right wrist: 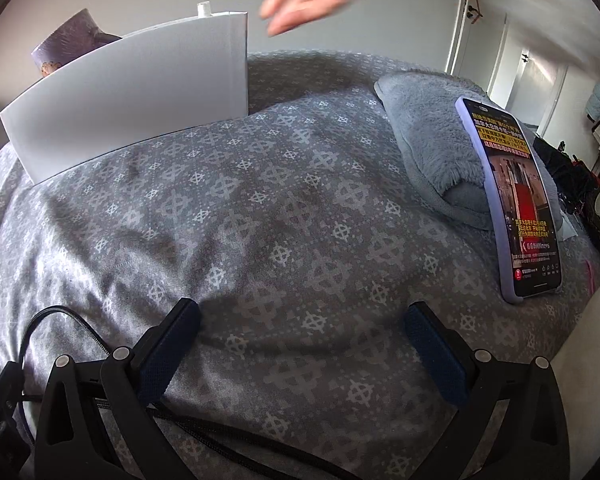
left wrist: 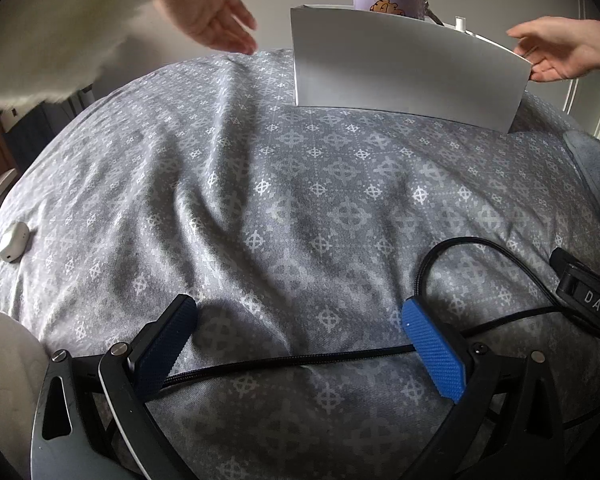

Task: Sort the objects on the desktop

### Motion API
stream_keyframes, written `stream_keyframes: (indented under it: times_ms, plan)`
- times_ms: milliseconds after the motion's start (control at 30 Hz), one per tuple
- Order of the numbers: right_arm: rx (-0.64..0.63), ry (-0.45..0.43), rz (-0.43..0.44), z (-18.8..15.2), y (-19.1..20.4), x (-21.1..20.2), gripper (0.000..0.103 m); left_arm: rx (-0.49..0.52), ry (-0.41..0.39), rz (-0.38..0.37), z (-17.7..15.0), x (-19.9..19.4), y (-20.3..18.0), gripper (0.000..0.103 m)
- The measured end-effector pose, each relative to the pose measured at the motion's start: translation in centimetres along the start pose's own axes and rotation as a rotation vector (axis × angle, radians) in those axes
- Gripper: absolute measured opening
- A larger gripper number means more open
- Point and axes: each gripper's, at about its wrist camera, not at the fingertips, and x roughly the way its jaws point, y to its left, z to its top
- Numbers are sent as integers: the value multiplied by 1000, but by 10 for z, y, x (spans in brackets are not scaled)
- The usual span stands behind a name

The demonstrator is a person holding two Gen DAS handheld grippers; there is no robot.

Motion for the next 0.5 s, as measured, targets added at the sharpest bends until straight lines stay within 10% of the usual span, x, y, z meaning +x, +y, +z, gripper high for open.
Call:
stream_keyframes:
  times_ms: [500]
  plan:
    - [2,-1,2,-1,-8,5,103,0,0,0,0,0,0,103]
